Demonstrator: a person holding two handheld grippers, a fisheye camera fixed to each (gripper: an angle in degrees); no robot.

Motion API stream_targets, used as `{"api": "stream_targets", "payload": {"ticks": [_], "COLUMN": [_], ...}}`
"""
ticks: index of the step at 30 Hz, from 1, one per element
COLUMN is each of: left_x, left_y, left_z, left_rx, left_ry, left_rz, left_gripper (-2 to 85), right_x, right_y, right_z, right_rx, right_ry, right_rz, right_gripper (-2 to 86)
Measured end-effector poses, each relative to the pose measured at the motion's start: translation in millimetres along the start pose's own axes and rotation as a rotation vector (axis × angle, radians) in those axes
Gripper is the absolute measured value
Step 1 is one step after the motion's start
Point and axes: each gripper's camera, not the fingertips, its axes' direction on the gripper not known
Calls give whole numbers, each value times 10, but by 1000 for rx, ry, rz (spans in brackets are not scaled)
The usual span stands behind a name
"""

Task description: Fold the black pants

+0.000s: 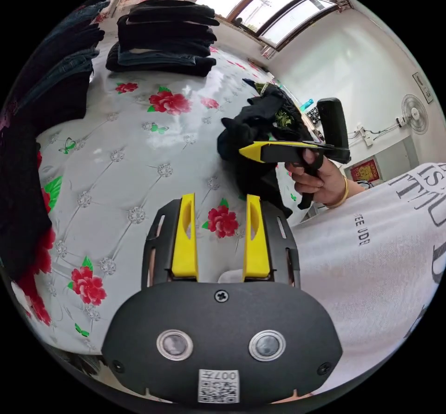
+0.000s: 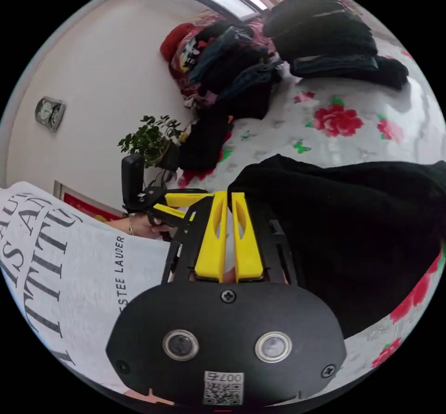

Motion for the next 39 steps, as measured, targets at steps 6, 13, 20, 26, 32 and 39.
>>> {"api": "stream_targets", "payload": {"ticks": [6,13,20,26,32,39], "left_x": [-465,-1125,-1158,-1167,-1136,-290], "left_y": [659,1461,1295,992,553,253], "left_z": [-485,-884,-282,-166,-921,-1965], "left_rx": [4,52,-84,-205,41,217], "left_ry": [-246,-265,-236,-367,-363,-677], "left_rz": [-188,-463,-396,-309,-316,-18], "left_gripper": [149,137,112,24,1,2], "right_x": [-726,-113,437,1113,1101,25], "right_y": [-221,280,240,55,-64,600], "right_z": [380,-170,-953,-1388,-1558,-3528], "right_rx": [-140,-69,-11,22,-96,508], "right_ry": [-63,270,600,660,728,357], "right_rz": [-177,160,345,570,530,341], "right_gripper": [33,63,89,91,38,12]}}
